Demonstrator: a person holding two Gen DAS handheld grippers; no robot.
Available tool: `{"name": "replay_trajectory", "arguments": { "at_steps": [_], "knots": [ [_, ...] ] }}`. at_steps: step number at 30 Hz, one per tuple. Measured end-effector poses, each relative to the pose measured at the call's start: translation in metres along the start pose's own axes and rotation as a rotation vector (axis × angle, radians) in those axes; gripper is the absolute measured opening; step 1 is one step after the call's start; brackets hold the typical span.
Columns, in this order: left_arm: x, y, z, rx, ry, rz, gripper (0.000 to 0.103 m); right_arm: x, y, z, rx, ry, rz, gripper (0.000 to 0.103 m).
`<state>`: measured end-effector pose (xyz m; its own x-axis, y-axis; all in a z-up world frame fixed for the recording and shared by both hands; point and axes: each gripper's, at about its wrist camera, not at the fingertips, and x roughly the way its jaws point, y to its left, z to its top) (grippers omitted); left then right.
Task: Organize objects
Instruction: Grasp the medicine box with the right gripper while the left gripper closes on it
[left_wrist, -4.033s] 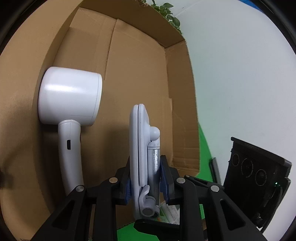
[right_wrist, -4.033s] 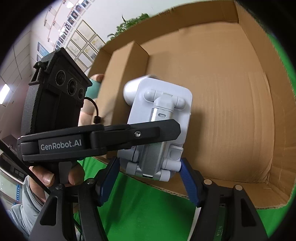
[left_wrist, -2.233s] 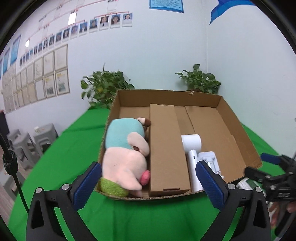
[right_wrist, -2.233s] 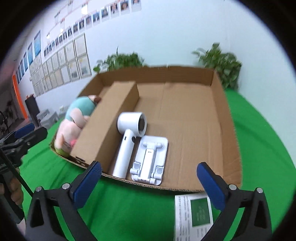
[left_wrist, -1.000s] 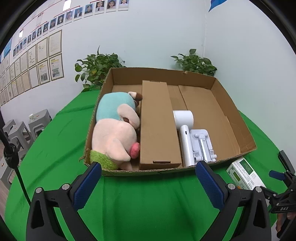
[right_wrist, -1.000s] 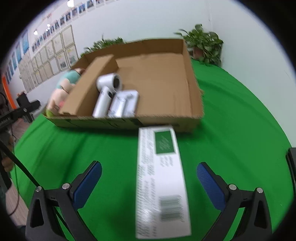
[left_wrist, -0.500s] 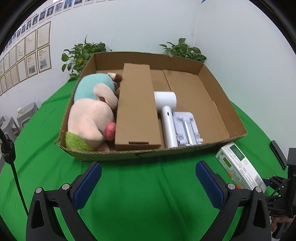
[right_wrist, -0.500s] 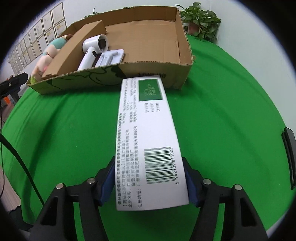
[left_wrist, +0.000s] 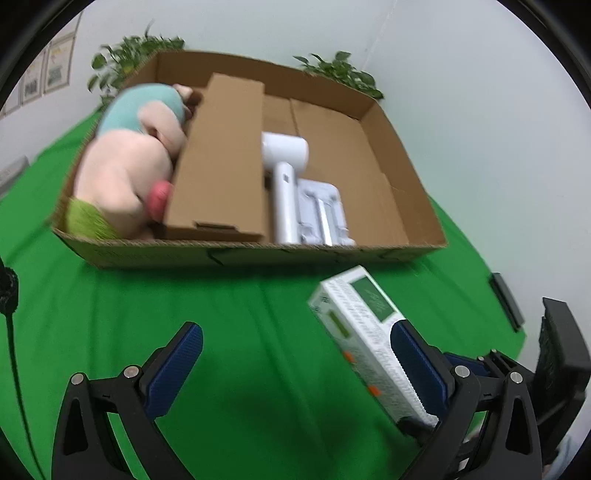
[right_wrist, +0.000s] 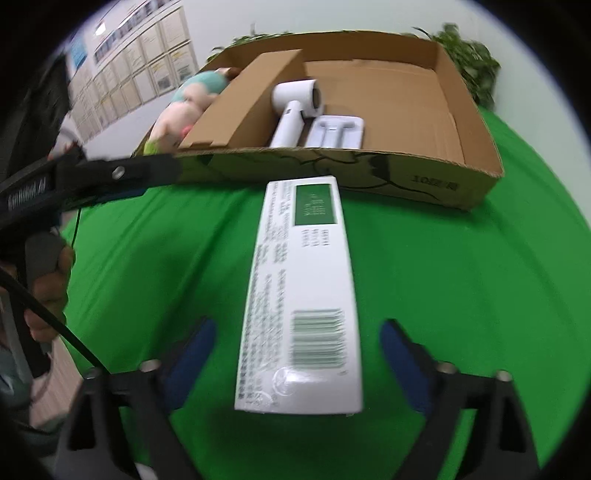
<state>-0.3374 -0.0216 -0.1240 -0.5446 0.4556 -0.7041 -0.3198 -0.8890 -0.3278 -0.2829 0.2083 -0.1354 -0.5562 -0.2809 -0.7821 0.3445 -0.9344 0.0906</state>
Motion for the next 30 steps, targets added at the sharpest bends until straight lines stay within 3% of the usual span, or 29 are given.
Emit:
{"name": "replay_trajectory", "arguments": {
  "at_steps": [1,8,14,16,20,26,30],
  "knots": [
    [0.002,-0.001,-0.001,-0.004,0.006,-0.015,0.103,-0.001,0.002,-0.002,-0.021,0.0,-0.013,0.103],
    [0.028,-0.011,-0.004,-0.088,0.076,-0.169,0.103,-0.012,-0.015,-0.01,0.036,-0.032,-0.013,0.102],
    [0.05,-0.017,-0.007,-0.148,0.125,-0.253,0.101,-0.009,-0.002,-0.01,-0.037,-0.041,-0.007,0.101],
    [0.058,-0.016,-0.008,-0.177,0.147,-0.276,0.101,-0.007,0.003,-0.012,-0.053,-0.041,-0.019,0.093],
    [0.068,-0.017,-0.012,-0.201,0.18,-0.317,0.097,-0.002,0.006,-0.016,-0.049,-0.007,-0.036,0.063],
    [0.075,-0.019,-0.018,-0.19,0.216,-0.334,0.082,-0.003,0.001,-0.019,0.061,0.007,0.076,0.062],
    [0.078,-0.018,-0.02,-0.185,0.236,-0.307,0.07,-0.004,0.002,-0.021,0.119,0.007,0.145,0.062]
  ]
}}
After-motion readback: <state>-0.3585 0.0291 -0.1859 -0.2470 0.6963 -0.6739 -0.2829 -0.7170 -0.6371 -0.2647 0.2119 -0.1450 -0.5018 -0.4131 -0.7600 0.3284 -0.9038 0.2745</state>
